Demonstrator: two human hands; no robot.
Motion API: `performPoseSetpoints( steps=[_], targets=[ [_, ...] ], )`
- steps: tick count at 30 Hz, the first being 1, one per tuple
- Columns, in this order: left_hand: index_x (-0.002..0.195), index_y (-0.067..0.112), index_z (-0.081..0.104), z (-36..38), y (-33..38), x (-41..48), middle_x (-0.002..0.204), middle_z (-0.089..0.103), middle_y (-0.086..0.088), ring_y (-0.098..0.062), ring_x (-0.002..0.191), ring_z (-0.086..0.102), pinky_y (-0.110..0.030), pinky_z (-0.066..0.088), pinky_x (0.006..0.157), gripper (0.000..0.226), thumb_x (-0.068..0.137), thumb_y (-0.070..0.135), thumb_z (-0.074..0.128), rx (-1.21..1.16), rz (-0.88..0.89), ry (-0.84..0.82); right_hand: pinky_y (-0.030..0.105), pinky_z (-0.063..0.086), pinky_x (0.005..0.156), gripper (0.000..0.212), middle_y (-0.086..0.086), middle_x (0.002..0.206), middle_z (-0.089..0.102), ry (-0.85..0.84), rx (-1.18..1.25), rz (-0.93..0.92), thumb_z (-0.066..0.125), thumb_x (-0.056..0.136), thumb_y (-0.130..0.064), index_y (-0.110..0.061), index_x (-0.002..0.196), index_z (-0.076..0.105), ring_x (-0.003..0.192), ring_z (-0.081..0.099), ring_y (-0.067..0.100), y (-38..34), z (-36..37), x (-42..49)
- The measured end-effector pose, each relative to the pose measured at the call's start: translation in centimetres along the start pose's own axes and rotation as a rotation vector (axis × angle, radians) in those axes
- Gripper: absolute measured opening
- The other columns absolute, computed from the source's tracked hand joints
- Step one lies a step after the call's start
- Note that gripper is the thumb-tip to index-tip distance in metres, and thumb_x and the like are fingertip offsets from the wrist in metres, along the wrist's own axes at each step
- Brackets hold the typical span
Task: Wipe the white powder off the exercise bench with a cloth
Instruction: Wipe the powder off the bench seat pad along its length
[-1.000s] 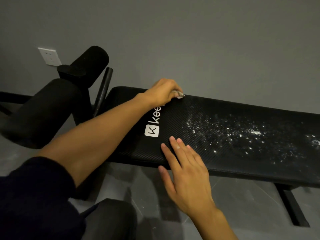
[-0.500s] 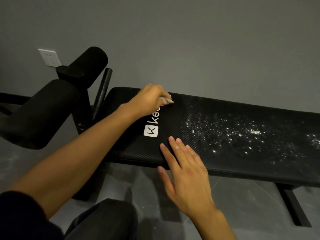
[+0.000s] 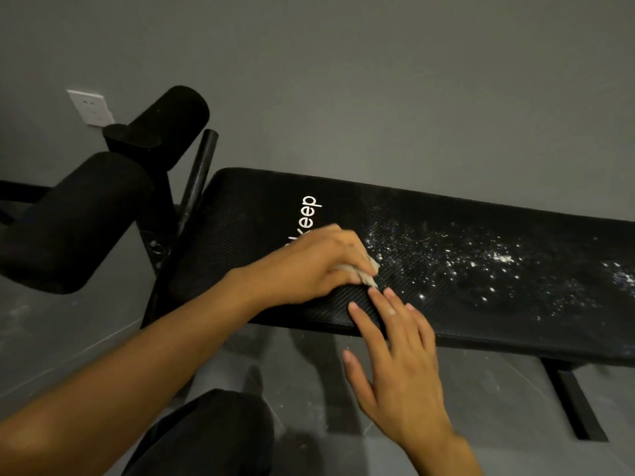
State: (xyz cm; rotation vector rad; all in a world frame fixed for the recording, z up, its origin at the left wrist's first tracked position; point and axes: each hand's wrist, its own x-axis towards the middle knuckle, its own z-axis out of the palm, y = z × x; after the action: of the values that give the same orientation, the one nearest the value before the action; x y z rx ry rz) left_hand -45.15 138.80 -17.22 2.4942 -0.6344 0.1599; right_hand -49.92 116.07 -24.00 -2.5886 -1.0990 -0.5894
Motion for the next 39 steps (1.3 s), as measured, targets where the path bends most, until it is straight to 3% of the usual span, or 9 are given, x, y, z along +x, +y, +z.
performPoseSetpoints(
  steps=[2,6,13,18,23,31,35,37,39],
  targets=[
    [0.118,0.029,0.074,0.5,0.1,0.1,0.118,0.065,0.012,-0.004,0.106,0.054,-0.022,0.042,0.098,0.023,0.097,0.03,0.065,0.006,0.011,0.01,0.049,0.029,0.118,0.056,0.014,0.155,0.041,0.008,-0.01,-0.013,0.052,0.097,-0.042,-0.018,0.147,0.044,0.149,0.031,0.03,0.3,0.1,0.0],
    [0.119,0.031,0.073,0.3,-1.2,1.7,0.119,0.065,0.012,-0.007,0.11,0.057,-0.037,0.048,0.099,0.024,0.096,0.031,0.064,0.052,-0.173,0.151,0.049,0.029,0.118,0.056,0.013,0.157,0.039,0.018,-0.018,-0.013,0.053,0.097,-0.04,-0.018,0.148,0.044,0.15,0.029,0.029,0.1,0.2,-0.2],
    [0.115,0.034,0.075,-0.8,0.7,-0.5,0.117,0.064,0.02,0.0,0.108,0.053,-0.013,0.037,0.098,0.022,0.095,0.033,0.067,-0.039,-0.011,-0.103,0.048,0.029,0.118,0.05,0.013,0.154,0.043,0.049,-0.006,0.005,0.051,0.099,-0.035,-0.017,0.145,0.049,0.15,0.03,0.028,0.1,0.3,-0.1],
    [0.114,0.032,0.074,-0.6,-0.9,1.2,0.121,0.066,0.014,-0.005,0.109,0.056,-0.035,0.047,0.1,0.021,0.095,0.031,0.066,0.088,-0.143,0.098,0.047,0.027,0.118,0.052,0.014,0.154,0.043,0.072,-0.004,0.018,0.059,0.095,-0.028,-0.018,0.145,0.048,0.148,0.032,0.029,0.0,0.6,0.0],
    [0.116,0.035,0.074,0.7,1.0,-0.2,0.117,0.062,0.02,-0.002,0.107,0.049,-0.016,0.037,0.095,0.022,0.095,0.031,0.067,-0.014,-0.029,-0.021,0.049,0.026,0.118,0.061,0.015,0.15,0.046,0.107,-0.023,0.02,0.063,0.087,-0.02,-0.022,0.146,0.045,0.146,0.035,0.032,0.3,1.0,-0.3],
    [0.114,0.034,0.074,-0.2,1.4,-1.3,0.115,0.063,0.02,0.002,0.103,0.047,-0.014,0.037,0.095,0.022,0.095,0.033,0.063,-0.005,0.023,-0.123,0.049,0.017,0.12,0.064,0.017,0.144,0.044,0.144,-0.036,0.069,0.058,0.081,-0.023,-0.036,0.142,0.045,0.142,0.038,0.036,0.0,2.1,-0.4],
    [0.116,0.032,0.074,-0.3,0.3,2.4,0.119,0.065,0.013,0.002,0.097,0.049,-0.015,0.039,0.092,0.022,0.096,0.03,0.064,0.102,-0.151,0.037,0.048,0.017,0.119,0.065,0.016,0.144,0.044,0.146,-0.043,0.069,0.059,0.08,-0.022,-0.036,0.142,0.044,0.141,0.039,0.036,0.0,1.9,-0.5],
    [0.118,0.031,0.072,-0.3,-0.2,3.3,0.121,0.064,0.009,-0.007,0.105,0.052,-0.029,0.046,0.093,0.023,0.097,0.032,0.064,0.185,-0.239,0.108,0.048,0.018,0.119,0.066,0.016,0.144,0.044,0.136,-0.035,0.073,0.058,0.08,-0.022,-0.036,0.143,0.044,0.142,0.039,0.035,0.0,1.8,-0.5],
    [0.116,0.033,0.073,-0.1,0.3,3.1,0.119,0.063,0.012,-0.007,0.105,0.051,-0.032,0.046,0.094,0.022,0.096,0.033,0.066,0.17,-0.174,0.047,0.048,0.019,0.119,0.066,0.016,0.145,0.045,0.124,-0.022,0.075,0.057,0.08,-0.021,-0.035,0.144,0.043,0.142,0.038,0.034,-0.1,1.7,-0.5]
  ],
)
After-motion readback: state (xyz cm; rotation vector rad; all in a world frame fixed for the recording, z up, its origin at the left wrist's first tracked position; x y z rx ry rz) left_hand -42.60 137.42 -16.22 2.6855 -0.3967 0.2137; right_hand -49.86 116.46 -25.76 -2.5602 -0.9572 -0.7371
